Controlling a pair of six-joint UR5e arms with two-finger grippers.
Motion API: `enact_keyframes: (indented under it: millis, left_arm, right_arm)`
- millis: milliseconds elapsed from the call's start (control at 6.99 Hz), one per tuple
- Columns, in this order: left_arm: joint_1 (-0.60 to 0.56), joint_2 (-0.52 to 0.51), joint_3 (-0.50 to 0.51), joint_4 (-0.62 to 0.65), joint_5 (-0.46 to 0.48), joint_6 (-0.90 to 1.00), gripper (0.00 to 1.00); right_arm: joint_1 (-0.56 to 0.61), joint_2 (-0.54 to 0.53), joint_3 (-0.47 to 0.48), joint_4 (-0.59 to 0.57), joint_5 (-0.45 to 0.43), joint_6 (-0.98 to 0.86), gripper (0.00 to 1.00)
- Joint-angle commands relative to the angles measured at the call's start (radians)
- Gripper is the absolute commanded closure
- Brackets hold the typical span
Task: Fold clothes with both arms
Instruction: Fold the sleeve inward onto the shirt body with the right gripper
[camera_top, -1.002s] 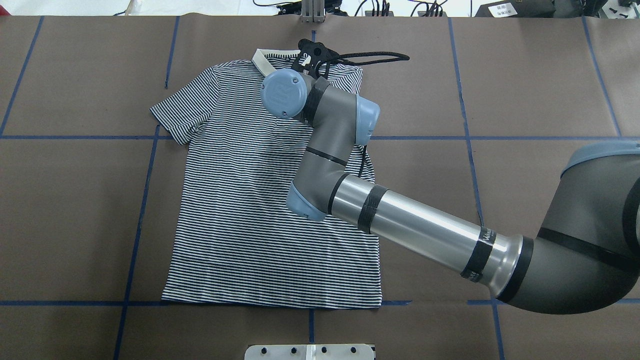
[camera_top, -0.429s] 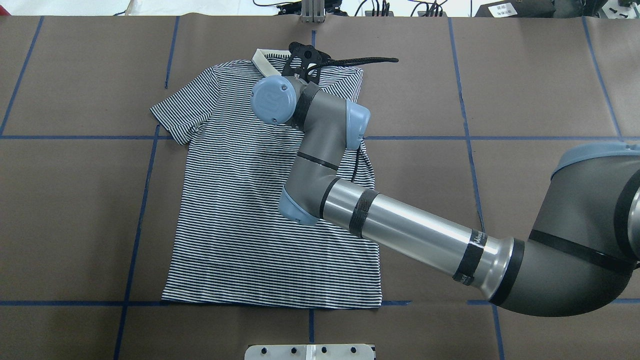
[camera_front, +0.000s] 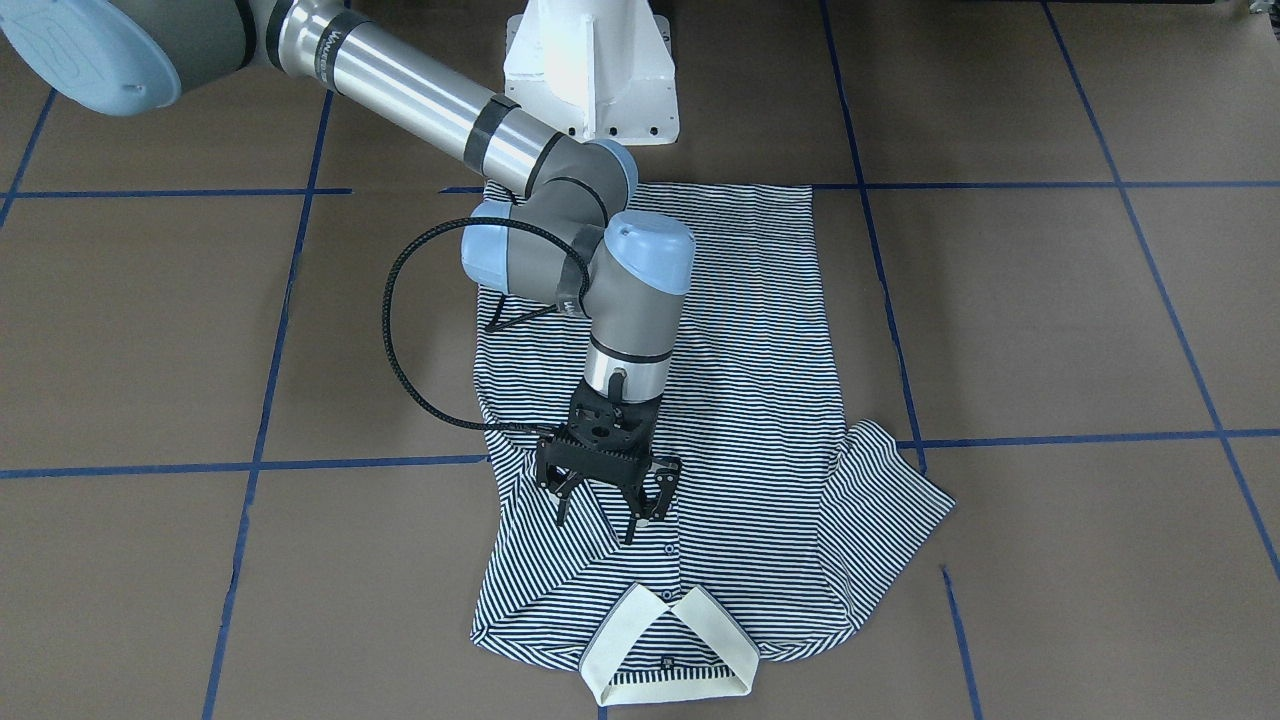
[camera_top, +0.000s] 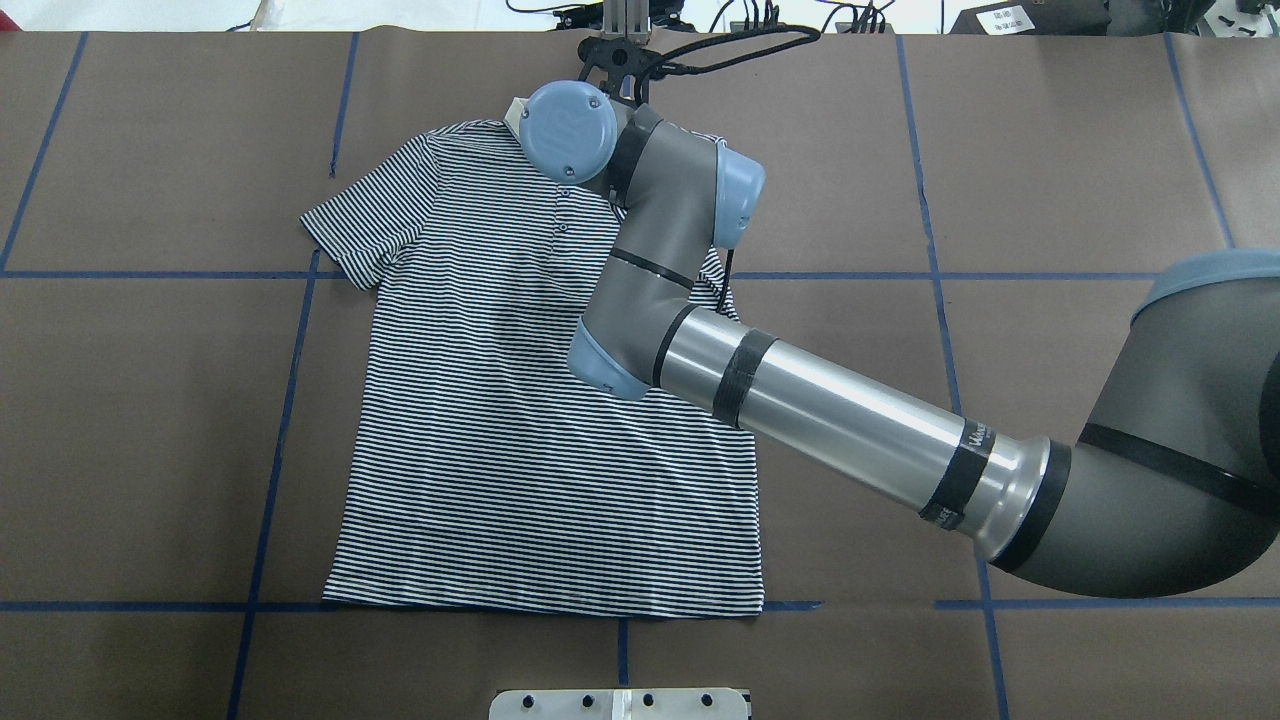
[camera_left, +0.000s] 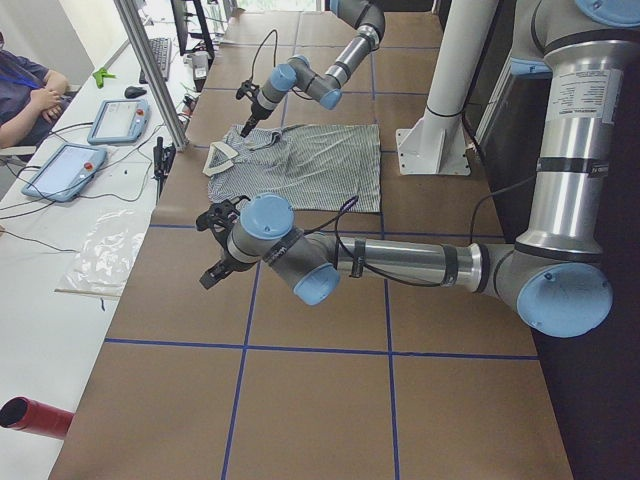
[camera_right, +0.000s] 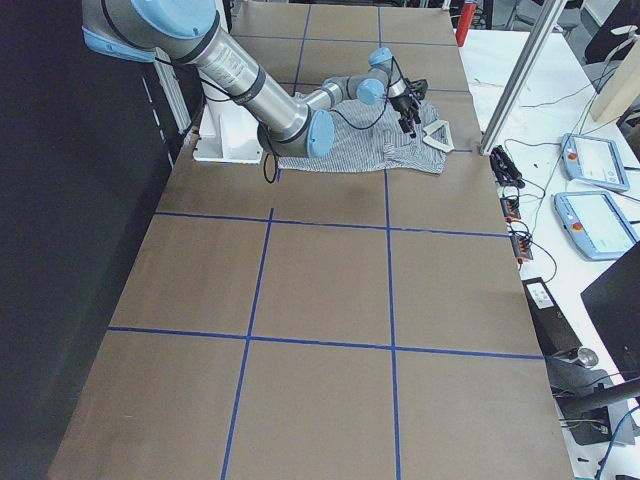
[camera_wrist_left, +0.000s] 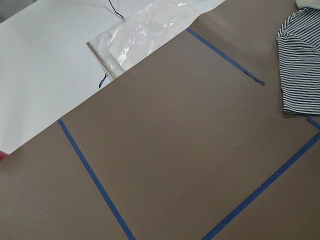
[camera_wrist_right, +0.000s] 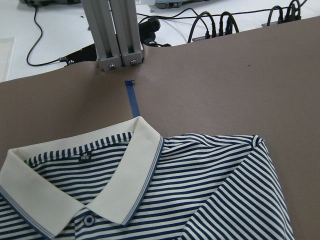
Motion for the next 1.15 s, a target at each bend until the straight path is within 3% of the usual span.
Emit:
enact_keyframes:
  millis: [0,286,573,716,859,1002]
  left_arm:
    - [0.002,-0.008,0.007,0.002,0.001,-0.002,0.0]
    - [0.032,-0.05,-0.002,-0.001,-0.002,-0.291,0.0]
    - [0.14,-0.156,0.007,-0.026,0.003,-0.577,0.0]
    - [0.249,-0.225,0.003,-0.026,0.035,-0.672,0.0]
    - [0.334,-0.244,0.0,-0.033,0.158,-0.702,0.0]
    - [0.405,-0.277,0.035,-0.033,0.216,-0.812,0.0]
  right_arm:
    - [0.041,-0.056,0.09,0.003,0.113,-0.194,0.0]
    - [0.162,-0.192,0.249,-0.008,0.363,-0.392,0.0]
    - [0.316,-0.37,0.391,-0.005,0.557,-0.588,0.0]
    - [0.402,-0.466,0.458,-0.004,0.641,-0.723,0.0]
    - [0.476,-0.543,0.48,0.006,0.723,-0.853,0.0]
    - [0.539,-0.602,0.486,0.009,0.784,-0.952,0.0]
